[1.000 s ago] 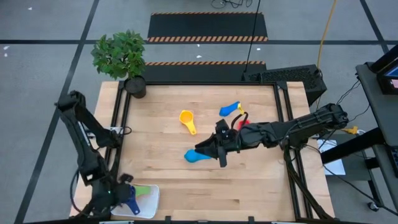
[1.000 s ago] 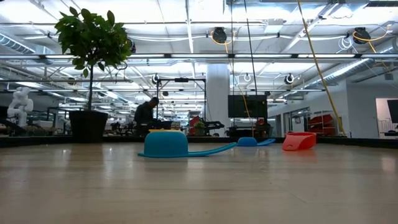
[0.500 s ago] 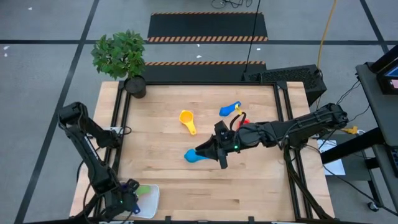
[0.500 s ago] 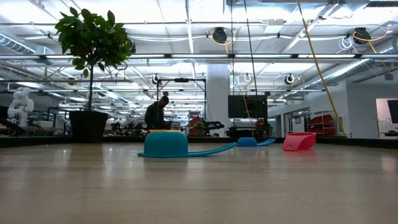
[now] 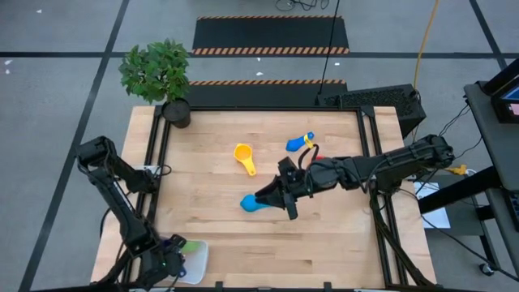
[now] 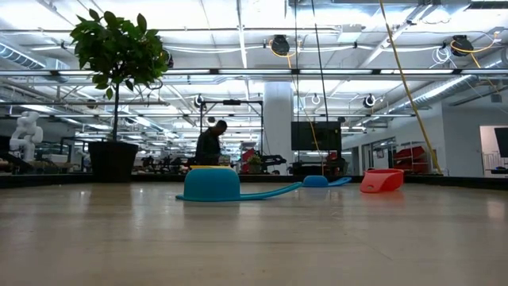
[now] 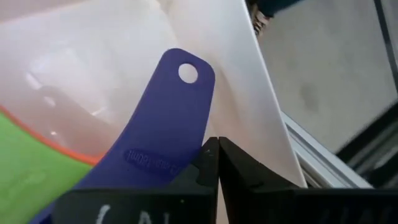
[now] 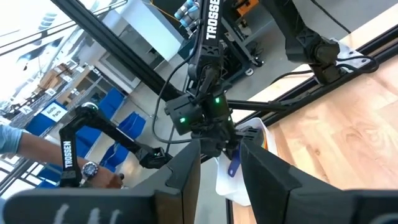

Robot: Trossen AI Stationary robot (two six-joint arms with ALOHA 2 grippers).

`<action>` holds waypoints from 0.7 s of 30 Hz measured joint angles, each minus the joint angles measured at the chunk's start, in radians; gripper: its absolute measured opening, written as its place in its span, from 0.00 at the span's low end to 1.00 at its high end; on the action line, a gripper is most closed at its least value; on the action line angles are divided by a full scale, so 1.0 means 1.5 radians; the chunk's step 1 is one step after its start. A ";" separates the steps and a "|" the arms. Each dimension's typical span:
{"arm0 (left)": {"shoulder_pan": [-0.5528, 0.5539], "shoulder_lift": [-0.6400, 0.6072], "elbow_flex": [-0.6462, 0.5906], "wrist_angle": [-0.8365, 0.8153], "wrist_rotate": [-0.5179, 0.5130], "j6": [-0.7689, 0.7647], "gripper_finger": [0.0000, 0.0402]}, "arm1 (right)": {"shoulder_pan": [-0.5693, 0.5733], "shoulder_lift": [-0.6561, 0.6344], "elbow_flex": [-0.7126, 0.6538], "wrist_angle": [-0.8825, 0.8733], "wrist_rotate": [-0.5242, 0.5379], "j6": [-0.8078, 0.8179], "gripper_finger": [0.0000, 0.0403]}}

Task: Nest measuring cups in basket
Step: Stack the dark blue measuring cup on top of the green measuring cup in the white bin

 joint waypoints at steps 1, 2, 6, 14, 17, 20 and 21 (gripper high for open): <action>0.004 0.000 0.000 0.001 -0.007 0.000 0.03 | 0.000 0.000 0.000 0.000 0.000 0.000 0.26; 0.008 0.000 0.000 0.001 -0.012 -0.001 0.04 | -0.002 0.000 0.000 0.000 0.000 0.000 0.26; 0.020 0.000 0.000 0.006 -0.052 -0.016 0.05 | -0.003 0.000 0.000 0.000 0.000 0.000 0.26; 0.047 0.000 0.000 0.001 -0.160 -0.093 0.02 | -0.005 0.000 0.000 0.000 0.000 0.000 0.26; 0.051 0.000 0.000 0.001 -0.186 -0.119 0.04 | -0.005 0.000 0.000 0.000 0.000 0.004 0.26; 0.053 0.000 0.000 -0.004 -0.212 -0.154 0.04 | -0.005 0.000 0.000 0.000 0.000 0.005 0.26; 0.053 -0.001 0.000 -0.006 -0.221 -0.168 0.04 | -0.005 0.000 0.000 0.000 0.000 0.005 0.26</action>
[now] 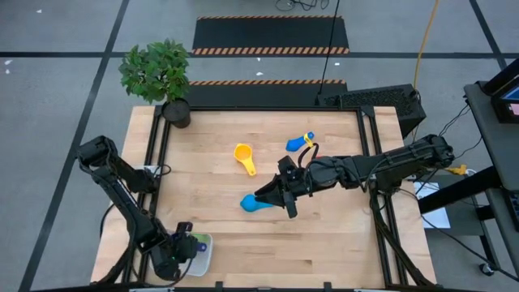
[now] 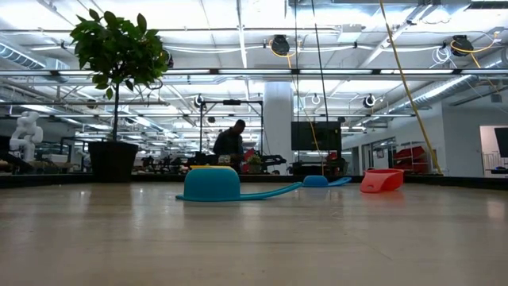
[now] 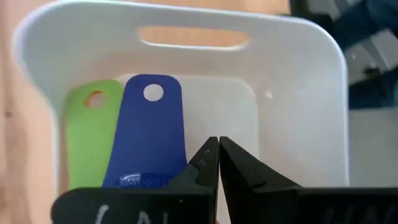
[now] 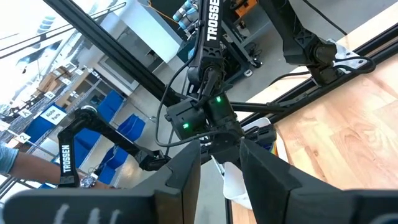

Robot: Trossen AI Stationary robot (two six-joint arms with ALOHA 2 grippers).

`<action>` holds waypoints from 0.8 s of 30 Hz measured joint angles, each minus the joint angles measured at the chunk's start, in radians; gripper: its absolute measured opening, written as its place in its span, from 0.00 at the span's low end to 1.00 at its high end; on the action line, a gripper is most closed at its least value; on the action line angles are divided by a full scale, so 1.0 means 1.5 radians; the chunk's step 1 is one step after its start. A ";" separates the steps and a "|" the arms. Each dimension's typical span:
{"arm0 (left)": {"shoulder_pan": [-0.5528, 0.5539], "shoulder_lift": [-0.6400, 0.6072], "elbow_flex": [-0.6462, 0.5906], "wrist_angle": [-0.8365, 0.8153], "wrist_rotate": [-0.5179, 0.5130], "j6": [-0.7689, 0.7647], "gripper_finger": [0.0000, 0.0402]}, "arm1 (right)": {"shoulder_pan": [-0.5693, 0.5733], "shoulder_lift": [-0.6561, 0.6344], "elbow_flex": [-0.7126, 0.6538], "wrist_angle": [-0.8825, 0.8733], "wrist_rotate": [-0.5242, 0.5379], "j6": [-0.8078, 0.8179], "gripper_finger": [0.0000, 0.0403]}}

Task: Nest measuring cups in basket
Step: Stack the dark blue measuring cup on top of the green measuring cup in the white bin, then stack the yellow measuring cup on top of the dark blue measuring cup in the white bin

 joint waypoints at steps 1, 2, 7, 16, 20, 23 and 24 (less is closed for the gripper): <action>0.000 -0.001 0.000 -0.001 -0.009 -0.015 0.04 | 0.000 0.000 0.000 0.000 0.000 0.000 0.26; 0.000 -0.001 0.000 -0.002 -0.017 -0.030 0.04 | 0.000 0.000 0.000 0.000 0.000 0.000 0.26; 0.000 -0.001 0.000 -0.009 -0.046 -0.087 0.01 | -0.006 0.000 0.000 0.001 0.001 0.000 0.26; 0.017 -0.001 0.000 -0.050 -0.093 -0.170 0.03 | -0.025 0.000 0.000 0.010 0.001 -0.004 0.26; 0.024 -0.004 0.000 -0.033 -0.084 -0.171 0.01 | -0.025 0.000 0.000 0.010 -0.001 -0.008 0.26; 0.030 -0.015 0.002 -0.033 -0.056 -0.177 0.03 | -0.025 0.000 0.000 0.010 -0.017 -0.012 0.26; 0.032 -0.020 0.003 -0.031 -0.045 -0.177 0.04 | -0.026 0.000 0.000 0.010 -0.018 -0.011 0.26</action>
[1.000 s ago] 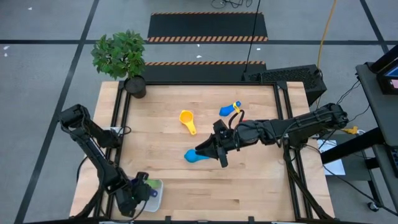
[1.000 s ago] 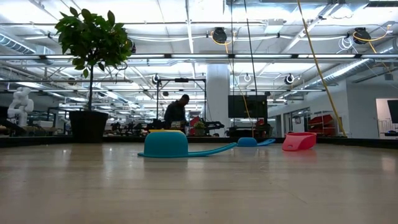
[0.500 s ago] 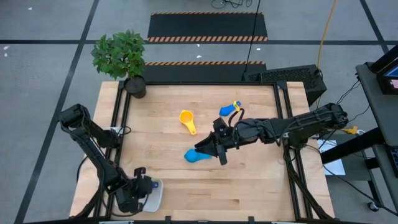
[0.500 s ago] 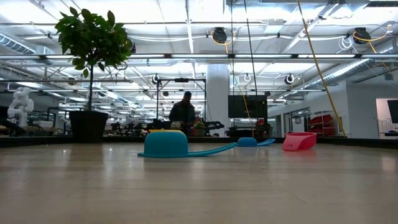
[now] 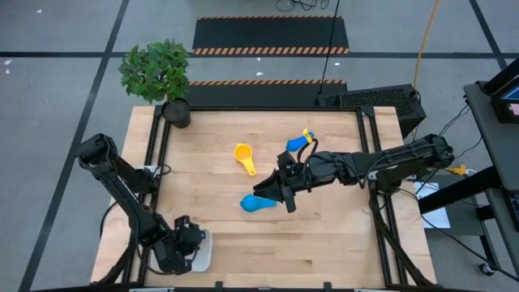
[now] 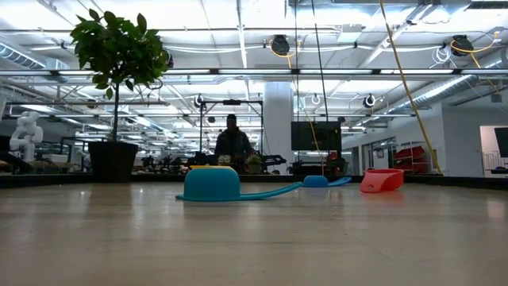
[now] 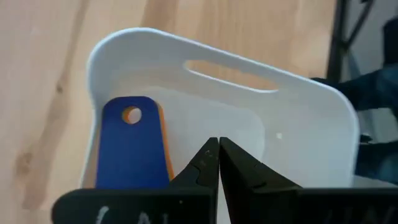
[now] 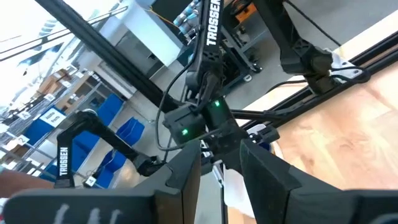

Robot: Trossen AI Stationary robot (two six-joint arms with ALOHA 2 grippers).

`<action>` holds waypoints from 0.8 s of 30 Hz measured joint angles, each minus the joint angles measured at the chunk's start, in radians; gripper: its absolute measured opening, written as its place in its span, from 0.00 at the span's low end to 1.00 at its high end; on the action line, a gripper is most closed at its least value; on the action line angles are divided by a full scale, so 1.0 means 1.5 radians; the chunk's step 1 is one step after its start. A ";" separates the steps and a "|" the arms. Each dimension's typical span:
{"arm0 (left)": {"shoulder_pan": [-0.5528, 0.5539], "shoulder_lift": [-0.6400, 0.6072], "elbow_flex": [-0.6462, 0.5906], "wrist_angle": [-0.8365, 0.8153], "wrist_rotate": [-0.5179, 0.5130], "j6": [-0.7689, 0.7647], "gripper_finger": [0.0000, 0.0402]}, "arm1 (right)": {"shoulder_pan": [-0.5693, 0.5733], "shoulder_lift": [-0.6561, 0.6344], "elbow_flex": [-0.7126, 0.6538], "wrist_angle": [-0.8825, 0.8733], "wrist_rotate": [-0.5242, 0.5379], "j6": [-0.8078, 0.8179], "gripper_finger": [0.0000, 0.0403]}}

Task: Nest measuring cups in basket
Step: Stack the yellow measuring cup on top of the dark blue measuring cup in the white bin

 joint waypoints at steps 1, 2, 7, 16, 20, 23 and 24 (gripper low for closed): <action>0.002 -0.007 0.000 0.001 0.008 0.000 0.04 | -0.001 0.000 0.000 0.000 0.000 0.000 0.26; 0.002 -0.018 0.000 0.002 0.013 0.000 0.04 | -0.003 0.000 0.000 -0.003 -0.001 0.001 0.26; 0.007 -0.081 0.001 0.004 0.012 -0.004 0.01 | -0.025 0.000 0.000 -0.054 0.001 0.028 0.26; 0.074 -0.197 0.001 -0.001 0.001 -0.039 0.01 | -0.096 0.000 0.000 -0.165 0.000 0.082 0.26; 0.117 -0.236 0.001 -0.001 -0.042 -0.055 0.02 | -0.150 0.014 0.001 -0.173 -0.060 0.150 0.30; 0.152 -0.257 0.001 0.000 -0.081 -0.051 0.05 | -0.184 0.039 0.001 -0.182 -0.128 0.173 0.36; 0.166 -0.262 0.001 0.000 -0.090 -0.048 0.05 | -0.194 0.046 0.001 -0.191 -0.143 0.175 0.38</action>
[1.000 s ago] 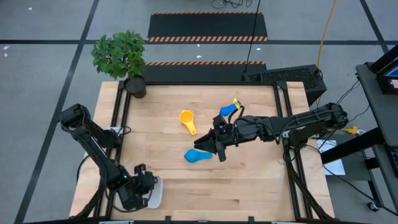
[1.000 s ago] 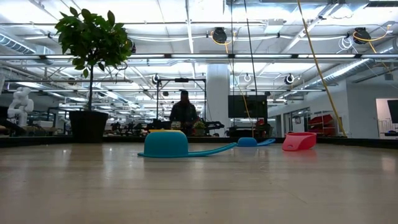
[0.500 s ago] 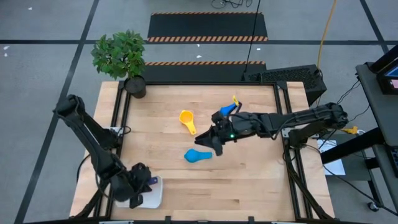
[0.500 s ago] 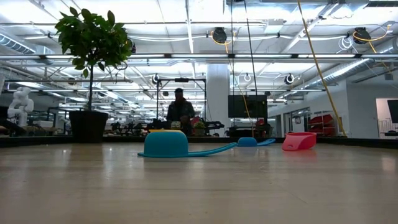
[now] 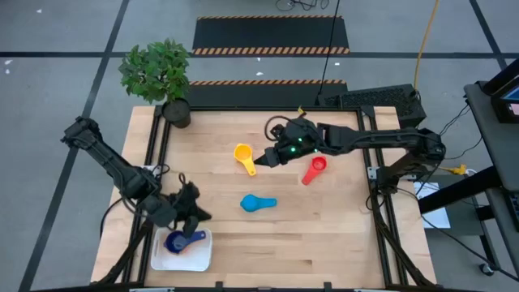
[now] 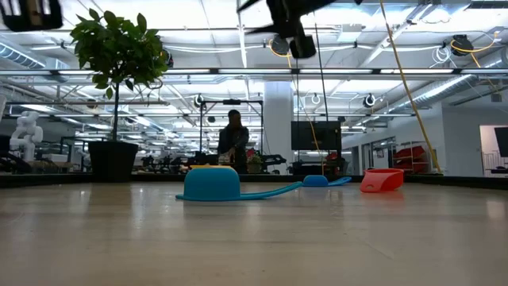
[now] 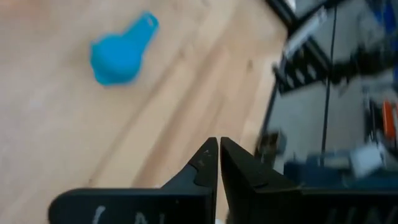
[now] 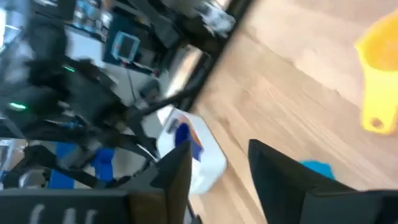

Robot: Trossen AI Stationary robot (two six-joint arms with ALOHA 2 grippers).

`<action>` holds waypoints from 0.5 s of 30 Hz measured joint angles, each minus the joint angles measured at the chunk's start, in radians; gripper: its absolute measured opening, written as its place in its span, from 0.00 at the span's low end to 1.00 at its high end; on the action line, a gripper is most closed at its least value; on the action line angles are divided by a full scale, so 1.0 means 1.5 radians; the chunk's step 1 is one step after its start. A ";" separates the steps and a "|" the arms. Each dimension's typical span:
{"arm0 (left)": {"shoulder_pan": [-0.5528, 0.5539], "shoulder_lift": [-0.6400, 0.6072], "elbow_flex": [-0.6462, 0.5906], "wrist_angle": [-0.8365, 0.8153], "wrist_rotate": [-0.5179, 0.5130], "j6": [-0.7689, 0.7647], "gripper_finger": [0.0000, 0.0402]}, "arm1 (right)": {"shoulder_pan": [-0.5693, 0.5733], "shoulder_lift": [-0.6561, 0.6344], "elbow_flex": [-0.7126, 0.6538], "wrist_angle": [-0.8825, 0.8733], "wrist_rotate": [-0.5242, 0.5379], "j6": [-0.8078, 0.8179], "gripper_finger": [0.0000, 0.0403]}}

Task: Nest measuring cups in basket
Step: Stack the yellow measuring cup on top of the dark blue measuring cup in the white bin

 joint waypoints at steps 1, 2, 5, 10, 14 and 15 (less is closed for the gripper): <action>0.012 -0.005 0.000 -0.001 -0.008 0.005 0.05 | -0.008 0.007 0.000 -0.008 -0.011 0.000 0.40; 0.025 -0.009 0.000 0.000 -0.013 0.010 0.06 | -0.015 0.014 0.000 -0.012 -0.013 -0.001 0.42; 0.064 -0.015 0.000 -0.001 -0.021 0.026 0.06 | -0.036 0.039 0.000 -0.002 -0.016 -0.023 0.48; 0.132 -0.016 0.000 0.000 -0.030 0.048 0.06 | -0.060 0.082 -0.001 0.067 -0.037 -0.041 0.55; 0.176 -0.016 0.000 0.006 -0.030 0.051 0.06 | -0.070 0.130 -0.001 0.091 -0.083 -0.043 0.57; 0.183 -0.016 0.000 0.012 -0.028 0.051 0.06 | -0.071 0.144 -0.001 0.095 -0.096 -0.043 0.57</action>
